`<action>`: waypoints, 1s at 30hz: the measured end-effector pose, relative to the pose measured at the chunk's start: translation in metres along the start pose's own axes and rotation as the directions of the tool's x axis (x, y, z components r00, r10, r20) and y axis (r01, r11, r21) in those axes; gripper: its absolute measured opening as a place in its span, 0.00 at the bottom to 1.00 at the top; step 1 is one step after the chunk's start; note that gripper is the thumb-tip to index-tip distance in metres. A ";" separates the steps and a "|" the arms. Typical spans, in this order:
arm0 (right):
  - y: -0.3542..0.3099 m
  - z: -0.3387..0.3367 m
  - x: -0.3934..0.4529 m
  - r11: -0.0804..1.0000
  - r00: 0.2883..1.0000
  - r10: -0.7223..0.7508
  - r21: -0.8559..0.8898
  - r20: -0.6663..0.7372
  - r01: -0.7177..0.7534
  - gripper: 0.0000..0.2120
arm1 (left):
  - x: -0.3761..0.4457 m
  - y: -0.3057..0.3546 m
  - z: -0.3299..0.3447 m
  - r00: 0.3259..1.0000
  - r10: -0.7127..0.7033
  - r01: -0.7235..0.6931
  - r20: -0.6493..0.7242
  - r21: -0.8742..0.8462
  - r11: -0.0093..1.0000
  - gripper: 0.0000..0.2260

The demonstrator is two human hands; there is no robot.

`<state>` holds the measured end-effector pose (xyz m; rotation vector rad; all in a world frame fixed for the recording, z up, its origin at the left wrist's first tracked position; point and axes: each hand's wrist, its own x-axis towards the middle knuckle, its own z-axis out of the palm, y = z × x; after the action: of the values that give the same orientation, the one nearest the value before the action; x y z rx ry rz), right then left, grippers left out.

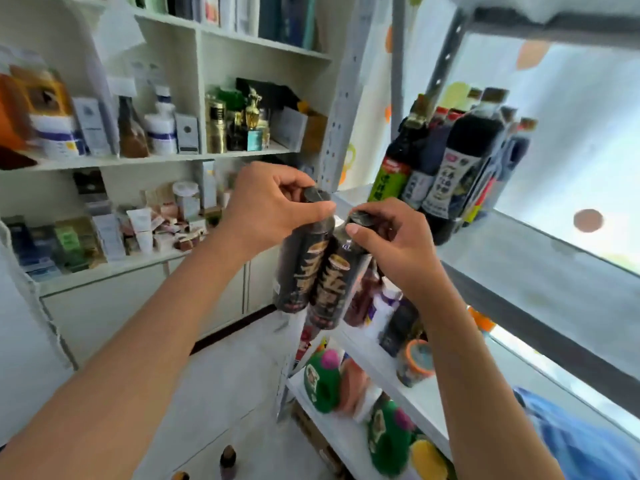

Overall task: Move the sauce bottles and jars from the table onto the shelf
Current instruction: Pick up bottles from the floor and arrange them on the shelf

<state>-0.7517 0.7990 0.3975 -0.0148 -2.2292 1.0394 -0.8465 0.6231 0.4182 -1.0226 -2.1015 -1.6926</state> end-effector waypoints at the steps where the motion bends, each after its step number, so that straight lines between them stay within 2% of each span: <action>1: -0.002 -0.020 -0.001 1.000 0.999 -0.006 -0.028 -0.036 0.005 0.08 | 0.005 0.014 0.013 1.000 0.023 -0.023 0.016 -0.027 0.999 0.10; 6: -0.013 -0.130 -0.013 0.997 0.978 -0.014 -0.075 -0.210 -0.002 0.10 | 0.024 0.087 0.082 0.989 0.139 -0.131 0.038 -0.170 0.977 0.08; 11: -0.014 -0.223 -0.025 0.986 0.944 0.017 -0.151 -0.329 -0.071 0.07 | 0.030 0.146 0.159 0.979 0.204 -0.193 0.001 -0.312 0.930 0.09; 17: 0.024 -0.299 -0.035 0.963 0.900 0.082 -0.200 -0.429 -0.183 0.09 | 0.036 0.179 0.246 0.976 0.207 -0.173 0.060 -0.355 0.919 0.08; 22: 0.066 -0.324 -0.034 0.936 0.861 0.083 -0.257 -0.502 -0.240 0.11 | 0.044 0.185 0.299 0.967 0.208 -0.149 0.144 -0.339 0.929 0.10; 25: 0.086 -0.327 -0.033 0.925 0.839 0.105 -0.258 -0.533 -0.279 0.12 | 0.046 0.173 0.323 0.969 0.158 -0.095 0.188 -0.307 0.947 0.08; 27: 0.093 -0.328 -0.032 0.926 0.834 0.133 -0.232 -0.535 -0.296 0.13 | 0.047 0.165 0.334 0.980 0.093 -0.033 0.176 -0.318 0.947 0.09; 30: 0.098 -0.321 -0.036 0.946 0.846 0.155 -0.170 -0.510 -0.276 0.12 | 0.049 0.154 0.345 0.984 0.090 -0.040 0.155 -0.299 0.954 0.07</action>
<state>-0.5643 1.0727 0.4578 -0.5894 -1.8857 0.7634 -0.7034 0.9730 0.4631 -1.3482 -1.9206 -1.9910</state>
